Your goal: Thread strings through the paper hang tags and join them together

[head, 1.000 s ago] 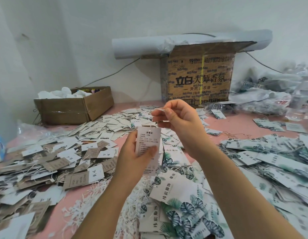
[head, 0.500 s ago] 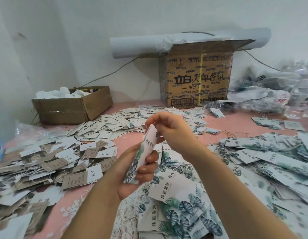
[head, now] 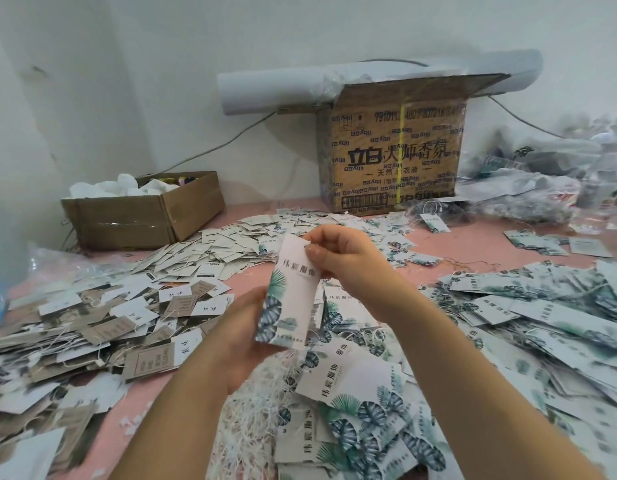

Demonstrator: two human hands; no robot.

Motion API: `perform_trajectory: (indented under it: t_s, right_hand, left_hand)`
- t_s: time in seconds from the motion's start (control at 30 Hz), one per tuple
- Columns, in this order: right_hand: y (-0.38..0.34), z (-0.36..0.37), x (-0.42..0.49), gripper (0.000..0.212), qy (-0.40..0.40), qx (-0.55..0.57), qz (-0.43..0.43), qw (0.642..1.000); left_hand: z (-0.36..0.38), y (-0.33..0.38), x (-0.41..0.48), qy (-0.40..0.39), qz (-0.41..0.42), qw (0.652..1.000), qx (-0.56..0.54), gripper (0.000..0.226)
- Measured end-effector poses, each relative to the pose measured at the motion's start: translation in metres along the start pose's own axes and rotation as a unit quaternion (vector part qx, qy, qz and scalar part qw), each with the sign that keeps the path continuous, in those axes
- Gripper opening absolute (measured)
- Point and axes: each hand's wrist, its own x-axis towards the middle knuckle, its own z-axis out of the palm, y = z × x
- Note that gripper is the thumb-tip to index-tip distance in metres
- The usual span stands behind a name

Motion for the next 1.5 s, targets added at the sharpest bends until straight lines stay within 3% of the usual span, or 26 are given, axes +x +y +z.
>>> perform_trajectory:
  t_s: [0.07,0.2,0.3,0.43,0.57,0.8,0.9,1.0,1.1,1.3,1.37,1.5]
  right_hand:
    - [-0.001,-0.007,0.001,0.024,0.032,-0.027,0.022,0.999]
    - [0.002,-0.023,-0.002,0.027,-0.010,-0.204,0.149,0.968]
    - [0.010,-0.026,-0.001,0.025,-0.090,-0.360,0.235,0.899]
    - [0.015,-0.024,-0.003,0.028,-0.162,-0.465,0.270,0.828]
    - [0.020,-0.017,-0.003,0.033,-0.202,-0.507,0.279,0.790]
    - [0.016,-0.018,-0.006,0.027,-0.211,-0.503,0.261,0.797]
    - [0.016,-0.018,-0.005,0.026,-0.202,-0.511,0.251,0.797]
    - [0.016,-0.018,-0.002,0.026,-0.170,-0.522,0.242,0.800]
    - [0.017,-0.019,-0.001,0.026,-0.126,-0.499,0.223,0.828]
    - [0.019,-0.018,-0.001,0.026,-0.142,-0.483,0.213,0.837]
    - [0.019,-0.018,-0.001,0.022,-0.142,-0.485,0.206,0.838]
    - [0.020,-0.018,0.000,0.020,-0.140,-0.468,0.182,0.853]
  left_hand:
    - [-0.014,-0.003,0.005,0.098,0.045,0.987,0.119,0.015]
    - [-0.035,-0.004,0.008,0.165,0.052,0.975,0.139,0.016]
    - [-0.038,-0.010,0.011,0.170,0.067,0.949,0.256,0.013]
    - [-0.039,-0.020,0.012,0.119,0.084,0.907,0.395,0.006]
    - [-0.032,-0.025,0.014,0.093,0.112,0.850,0.505,0.011]
    - [-0.032,-0.042,0.019,0.103,0.075,0.756,0.642,0.019]
    - [-0.031,-0.041,0.020,0.111,0.105,0.760,0.631,0.002]
    - [-0.033,-0.041,0.022,0.116,0.126,0.749,0.640,0.013]
    - [-0.033,-0.043,0.022,0.107,0.123,0.747,0.645,0.008]
    - [-0.030,-0.046,0.022,0.087,0.142,0.721,0.673,0.004]
    - [-0.030,-0.045,0.021,0.085,0.144,0.728,0.665,0.012]
    - [-0.029,-0.037,0.017,0.070,0.158,0.801,0.573,0.019]
